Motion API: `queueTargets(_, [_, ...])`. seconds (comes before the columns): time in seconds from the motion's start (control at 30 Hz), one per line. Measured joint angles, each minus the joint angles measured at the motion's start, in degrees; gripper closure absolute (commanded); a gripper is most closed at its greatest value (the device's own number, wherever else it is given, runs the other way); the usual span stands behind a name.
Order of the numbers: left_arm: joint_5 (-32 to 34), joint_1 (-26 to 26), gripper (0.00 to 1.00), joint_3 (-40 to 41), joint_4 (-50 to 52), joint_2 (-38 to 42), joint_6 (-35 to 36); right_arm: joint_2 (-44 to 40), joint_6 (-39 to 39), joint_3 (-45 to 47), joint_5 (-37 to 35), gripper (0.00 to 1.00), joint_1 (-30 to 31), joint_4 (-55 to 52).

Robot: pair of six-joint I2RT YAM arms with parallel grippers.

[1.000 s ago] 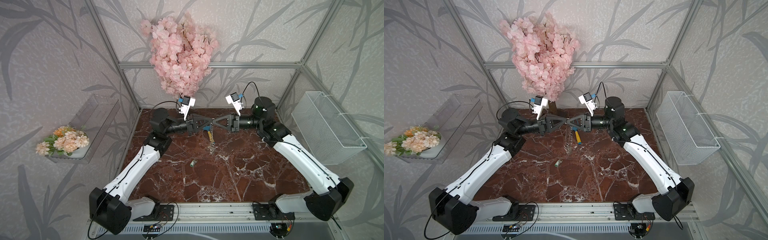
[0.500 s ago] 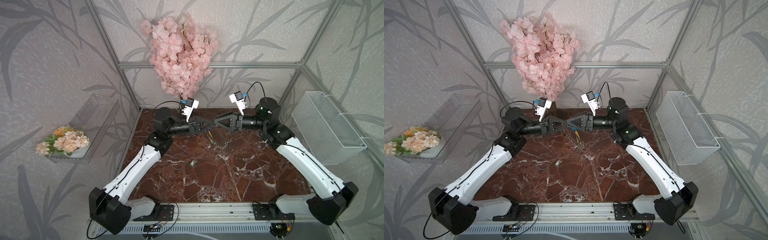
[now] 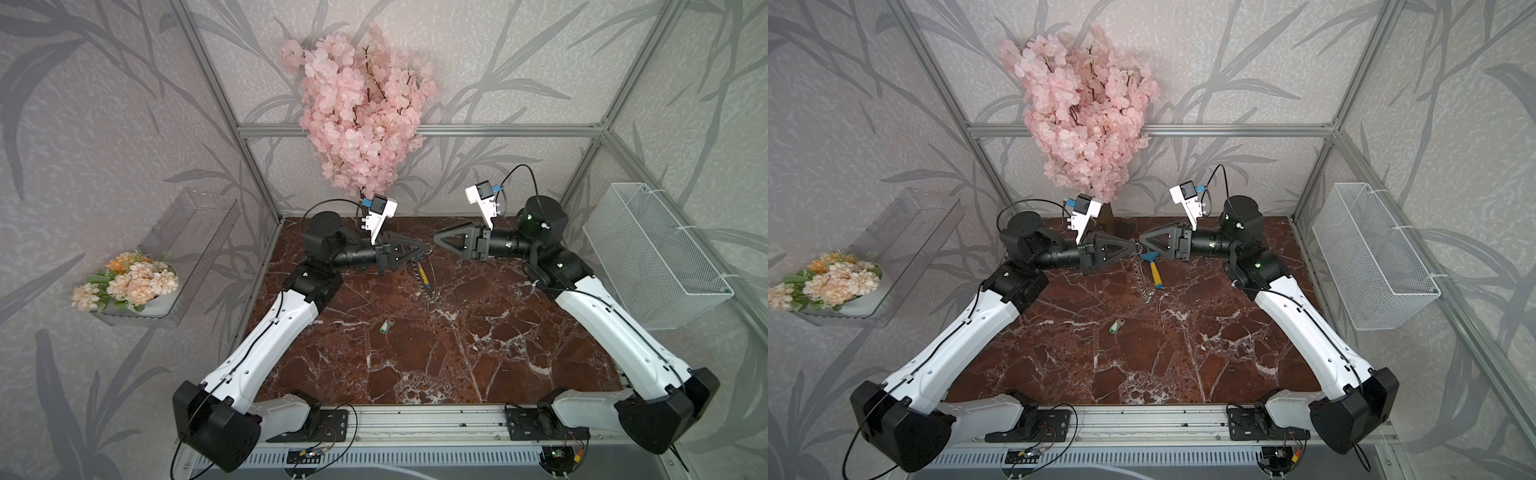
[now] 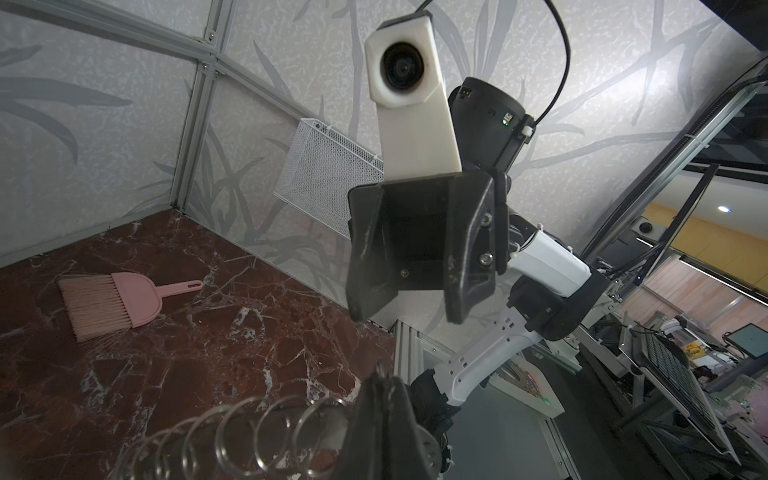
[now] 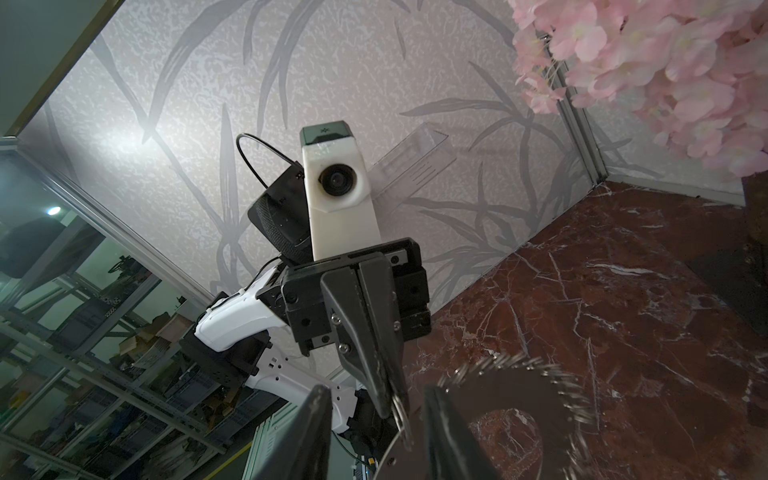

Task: Attach keys to a key ring
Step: Adjust the keyring.

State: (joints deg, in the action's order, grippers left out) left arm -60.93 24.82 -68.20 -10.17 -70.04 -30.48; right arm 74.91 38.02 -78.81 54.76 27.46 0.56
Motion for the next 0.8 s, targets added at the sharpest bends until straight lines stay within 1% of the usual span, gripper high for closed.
queueTargets(0.23, [1.01,0.0,1.0,3.1,-7.21,1.07,-3.32,0.02,1.01,0.61,0.68,0.63,0.0,1.31])
queueTargets(0.47, [3.65,0.02,1.0,8.76,-17.77,2.56,-10.03,0.02,3.54,1.44,1.77,0.65,0.0,5.14])
queueTargets(0.6, [5.57,0.26,1.0,10.32,-22.32,3.04,-13.35,0.04,4.31,1.46,1.9,0.65,0.13,6.29])
queueTargets(0.8, [7.3,0.33,1.0,11.08,-26.95,4.52,-16.15,0.2,4.48,1.46,1.9,0.65,0.87,6.86])
